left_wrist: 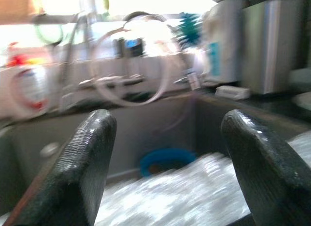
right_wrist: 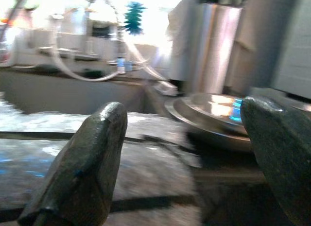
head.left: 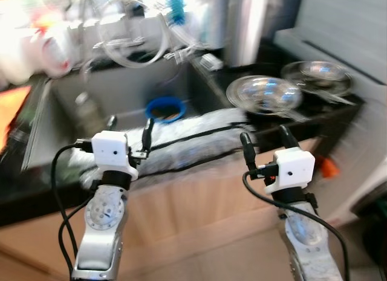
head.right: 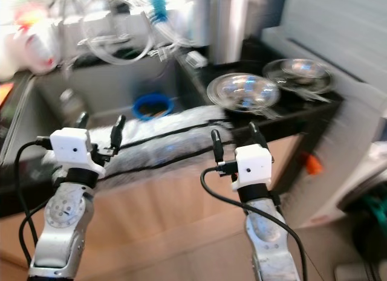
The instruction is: Kitchen organization
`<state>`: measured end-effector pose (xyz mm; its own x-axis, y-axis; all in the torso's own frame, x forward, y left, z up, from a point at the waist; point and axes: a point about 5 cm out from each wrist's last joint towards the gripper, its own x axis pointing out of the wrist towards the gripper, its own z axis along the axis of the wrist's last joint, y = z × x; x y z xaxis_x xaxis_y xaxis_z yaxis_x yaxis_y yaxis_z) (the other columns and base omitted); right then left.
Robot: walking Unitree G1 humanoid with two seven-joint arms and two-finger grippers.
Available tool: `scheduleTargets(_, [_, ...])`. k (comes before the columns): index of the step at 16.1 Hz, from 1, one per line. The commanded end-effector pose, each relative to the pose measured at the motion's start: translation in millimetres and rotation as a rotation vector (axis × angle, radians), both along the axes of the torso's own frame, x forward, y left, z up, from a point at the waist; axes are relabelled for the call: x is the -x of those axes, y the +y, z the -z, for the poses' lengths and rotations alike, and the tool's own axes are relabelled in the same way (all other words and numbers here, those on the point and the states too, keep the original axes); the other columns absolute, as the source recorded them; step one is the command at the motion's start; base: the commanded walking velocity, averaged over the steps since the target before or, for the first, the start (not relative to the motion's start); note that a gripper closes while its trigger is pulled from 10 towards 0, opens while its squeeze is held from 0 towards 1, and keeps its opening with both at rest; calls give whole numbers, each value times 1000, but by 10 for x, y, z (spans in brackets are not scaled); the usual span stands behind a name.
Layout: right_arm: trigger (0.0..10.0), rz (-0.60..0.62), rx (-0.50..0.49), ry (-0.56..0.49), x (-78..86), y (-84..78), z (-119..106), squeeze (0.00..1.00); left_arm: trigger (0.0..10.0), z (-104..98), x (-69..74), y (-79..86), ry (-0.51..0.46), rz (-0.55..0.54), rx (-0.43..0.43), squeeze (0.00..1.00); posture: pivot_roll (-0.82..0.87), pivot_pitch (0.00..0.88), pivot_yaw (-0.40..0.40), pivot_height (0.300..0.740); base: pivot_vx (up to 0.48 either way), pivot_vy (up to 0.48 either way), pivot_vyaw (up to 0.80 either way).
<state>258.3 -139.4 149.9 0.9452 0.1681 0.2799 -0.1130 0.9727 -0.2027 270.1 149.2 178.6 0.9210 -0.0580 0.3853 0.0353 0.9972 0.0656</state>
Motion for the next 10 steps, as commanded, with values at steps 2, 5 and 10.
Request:
scheduleTargets(2, [10000,-51,-4,-10,-3,104,-24,0,10000,-12,11,63,-9,-29,7,0,-34,0,11,740,0,0,800])
scheduleTargets(5, [10000,-34,-32,-8,-23,68,-31,0,10000,-11,4,66,-8,-33,8,0,-36,0,10,740,0,0,0])
scheduleTargets(10, [10000,-15,-34,-13,-37,55,-35,0,10000,-8,-6,48,-8,-23,11,0,-39,0,14,740,0,0,0])
